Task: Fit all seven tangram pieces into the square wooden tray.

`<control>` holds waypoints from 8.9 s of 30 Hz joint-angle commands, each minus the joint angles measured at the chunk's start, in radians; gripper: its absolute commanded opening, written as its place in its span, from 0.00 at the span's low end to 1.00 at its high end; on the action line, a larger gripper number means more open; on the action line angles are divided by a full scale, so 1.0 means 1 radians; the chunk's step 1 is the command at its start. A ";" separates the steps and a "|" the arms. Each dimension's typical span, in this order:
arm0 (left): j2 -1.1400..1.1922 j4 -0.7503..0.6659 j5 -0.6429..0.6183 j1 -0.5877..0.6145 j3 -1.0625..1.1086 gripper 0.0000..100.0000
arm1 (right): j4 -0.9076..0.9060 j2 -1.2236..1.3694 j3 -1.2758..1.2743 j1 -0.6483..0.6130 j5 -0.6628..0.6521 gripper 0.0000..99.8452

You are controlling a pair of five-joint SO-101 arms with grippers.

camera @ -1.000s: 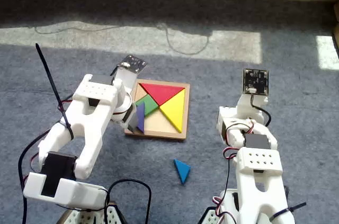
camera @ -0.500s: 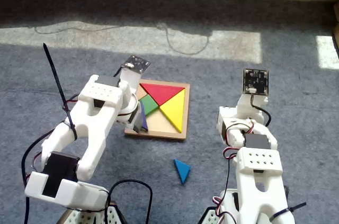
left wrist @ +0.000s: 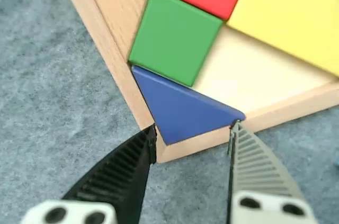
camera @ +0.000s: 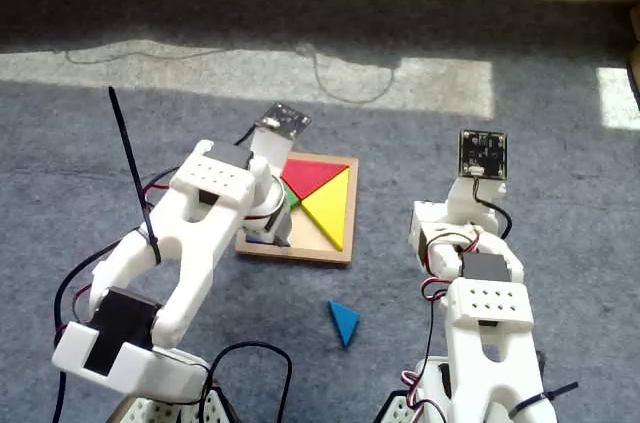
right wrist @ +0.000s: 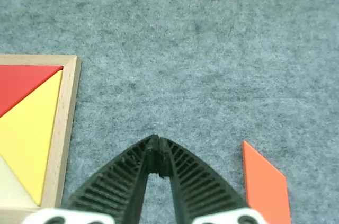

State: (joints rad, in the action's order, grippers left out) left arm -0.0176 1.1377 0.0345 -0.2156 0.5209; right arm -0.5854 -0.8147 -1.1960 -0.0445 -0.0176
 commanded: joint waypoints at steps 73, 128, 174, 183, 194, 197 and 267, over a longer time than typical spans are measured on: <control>-0.030 -0.081 -0.359 -0.596 0.124 0.23 | 0.024 -0.024 0.015 0.171 0.052 0.01; -0.200 -0.026 -0.262 -0.455 0.104 0.27 | 0.024 -0.024 0.016 0.154 0.044 0.01; -0.119 0.133 -0.091 -0.479 0.001 0.18 | 0.024 -0.024 0.013 0.153 0.044 0.01; -0.119 -0.006 -0.043 -0.450 0.145 0.29 | 0.024 -0.024 0.013 0.150 0.044 0.01; -0.081 -0.117 -0.029 -0.470 0.188 0.21 | 0.024 -0.024 0.013 0.150 0.044 0.01; -0.012 -0.109 -0.029 -0.476 0.136 0.18 | 0.024 -0.024 0.013 0.150 0.044 0.01; -0.179 -0.255 -0.120 -0.282 0.157 0.17 | 0.024 -0.024 0.008 0.148 0.044 0.01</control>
State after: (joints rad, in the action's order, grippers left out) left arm -0.1926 0.9014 -0.0575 -0.4841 0.6989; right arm -0.5823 -0.8147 -1.1960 0.1120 0.0299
